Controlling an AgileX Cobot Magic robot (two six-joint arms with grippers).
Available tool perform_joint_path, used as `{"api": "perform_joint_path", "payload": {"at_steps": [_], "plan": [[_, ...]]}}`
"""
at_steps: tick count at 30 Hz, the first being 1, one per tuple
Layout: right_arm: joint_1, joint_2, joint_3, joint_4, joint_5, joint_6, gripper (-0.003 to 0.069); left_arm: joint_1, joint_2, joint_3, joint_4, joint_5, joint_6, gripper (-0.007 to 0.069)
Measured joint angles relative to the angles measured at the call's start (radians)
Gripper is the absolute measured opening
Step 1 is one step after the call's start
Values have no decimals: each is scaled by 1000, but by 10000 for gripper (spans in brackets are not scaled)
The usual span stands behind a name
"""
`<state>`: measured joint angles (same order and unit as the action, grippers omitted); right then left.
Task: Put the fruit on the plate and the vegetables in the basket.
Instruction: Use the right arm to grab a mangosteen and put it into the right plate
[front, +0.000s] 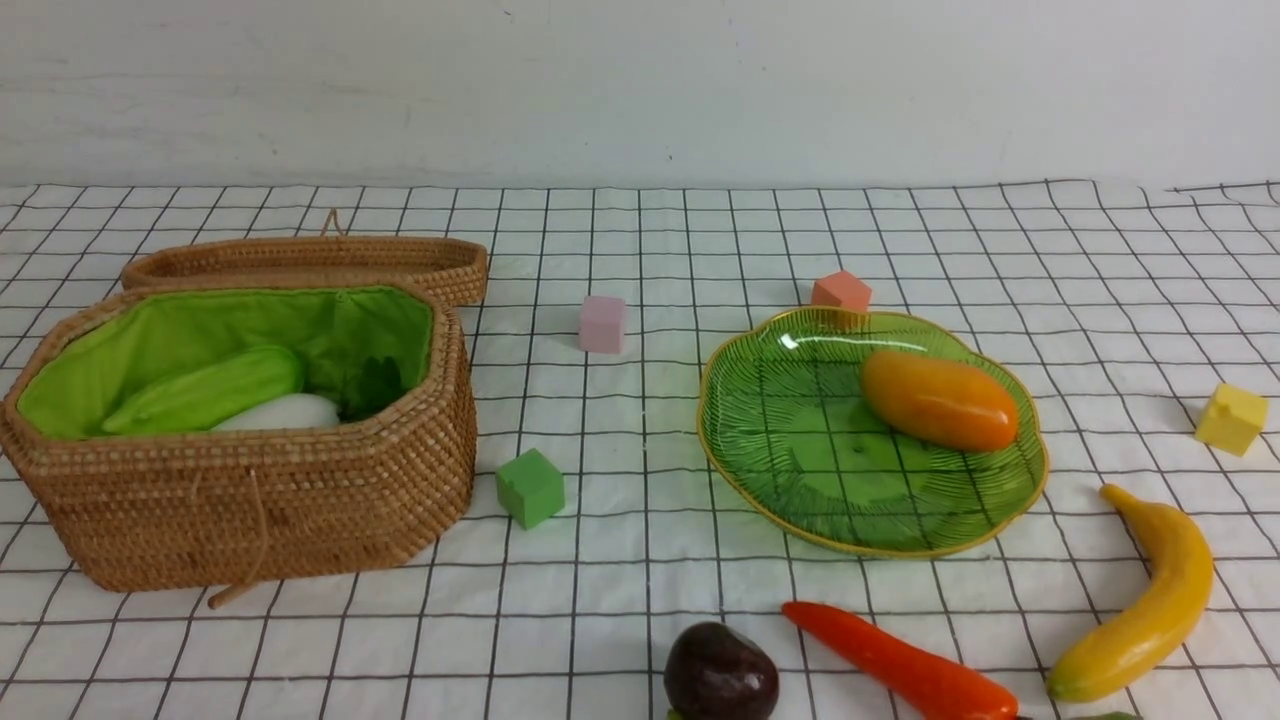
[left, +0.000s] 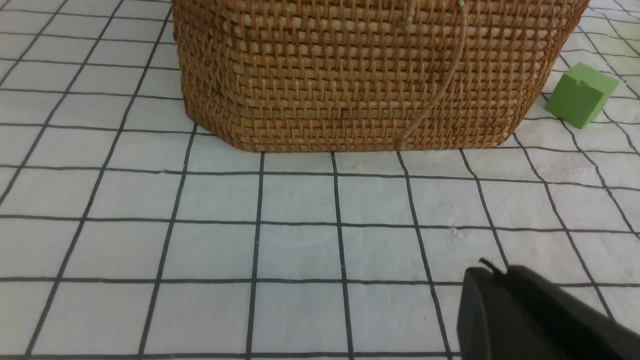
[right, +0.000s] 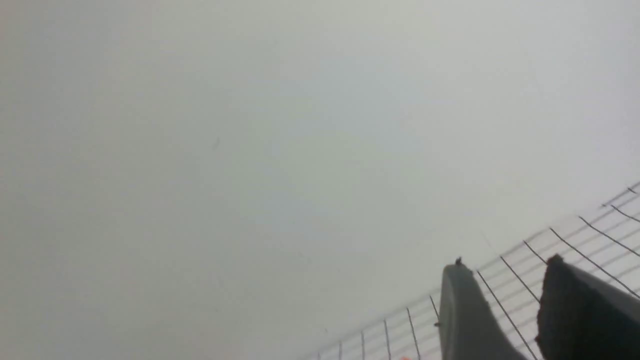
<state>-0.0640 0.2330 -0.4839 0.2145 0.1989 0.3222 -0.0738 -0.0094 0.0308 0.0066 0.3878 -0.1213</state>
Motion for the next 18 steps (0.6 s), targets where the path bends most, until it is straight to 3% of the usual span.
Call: {"api": "perform_joint_path", "payload": {"at_steps": [7, 12, 14, 18], "plan": [[9, 264, -211, -36, 322, -196, 244, 0, 0, 0, 0, 0, 0, 39], [95, 458, -223, 103, 476, -363, 244, 0, 0, 0, 0, 0, 0, 41], [181, 575, -237, 255, 537, -513, 246, 0, 0, 0, 0, 0, 0, 43], [303, 731, -297, 358, 592, -695, 269, 0, 0, 0, 0, 0, 0, 44]]}}
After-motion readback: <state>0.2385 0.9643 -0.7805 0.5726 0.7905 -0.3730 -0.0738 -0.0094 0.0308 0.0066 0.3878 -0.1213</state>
